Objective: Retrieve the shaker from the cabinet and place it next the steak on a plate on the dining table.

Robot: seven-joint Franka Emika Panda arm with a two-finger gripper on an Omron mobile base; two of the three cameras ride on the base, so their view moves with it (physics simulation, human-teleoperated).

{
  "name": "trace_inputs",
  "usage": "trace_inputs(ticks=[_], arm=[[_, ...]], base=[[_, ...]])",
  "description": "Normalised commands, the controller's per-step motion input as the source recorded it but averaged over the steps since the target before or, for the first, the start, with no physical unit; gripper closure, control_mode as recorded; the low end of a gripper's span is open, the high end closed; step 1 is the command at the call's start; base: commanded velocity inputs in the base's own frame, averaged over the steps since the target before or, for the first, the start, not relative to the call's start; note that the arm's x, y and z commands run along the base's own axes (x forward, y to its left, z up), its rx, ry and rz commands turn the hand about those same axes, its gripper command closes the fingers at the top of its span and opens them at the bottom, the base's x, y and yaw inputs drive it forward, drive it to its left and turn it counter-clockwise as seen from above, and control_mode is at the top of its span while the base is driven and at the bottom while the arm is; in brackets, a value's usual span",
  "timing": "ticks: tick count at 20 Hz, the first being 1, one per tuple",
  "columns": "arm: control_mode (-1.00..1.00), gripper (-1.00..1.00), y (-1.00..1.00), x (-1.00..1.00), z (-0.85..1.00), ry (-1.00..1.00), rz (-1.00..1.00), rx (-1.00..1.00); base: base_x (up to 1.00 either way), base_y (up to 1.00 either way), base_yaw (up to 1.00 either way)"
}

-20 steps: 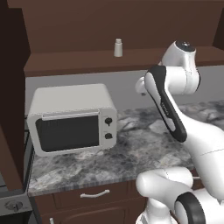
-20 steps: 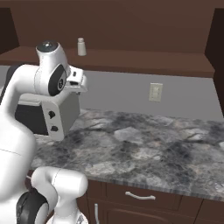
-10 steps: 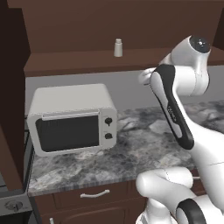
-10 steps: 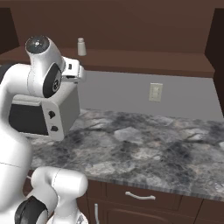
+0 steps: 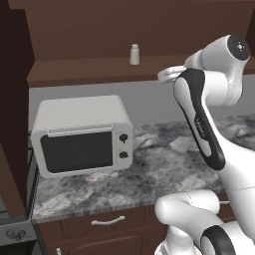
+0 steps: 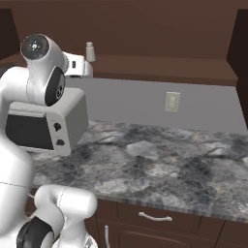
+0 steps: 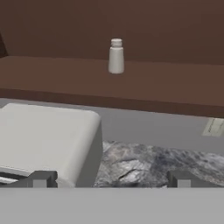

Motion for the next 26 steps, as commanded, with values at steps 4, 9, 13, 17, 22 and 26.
trace_inputs(ticks=[4,9,13,17,22,26], arm=[[-1.00,-1.00,0.23,0.00,0.28,-0.07,0.00,0.00],[-1.00,-1.00,0.14,0.07,0.18,-0.01,0.00,0.00],[-1.00,-1.00,0.04,0.24,0.12,0.00,0.00,0.00],[-1.00,-1.00,0.04,0.37,0.07,0.00,0.00,0.00],[-1.00,-1.00,0.07,0.46,0.00,0.00,0.00,0.00],[-1.00,-1.00,0.02,0.53,0.00,0.03,0.00,0.00]], base=[[0.00,0.00,0.00],[0.00,0.00,0.00],[0.00,0.00,0.00],[0.00,0.00,0.00],[0.00,0.00,0.00],[0.00,0.00,0.00]])
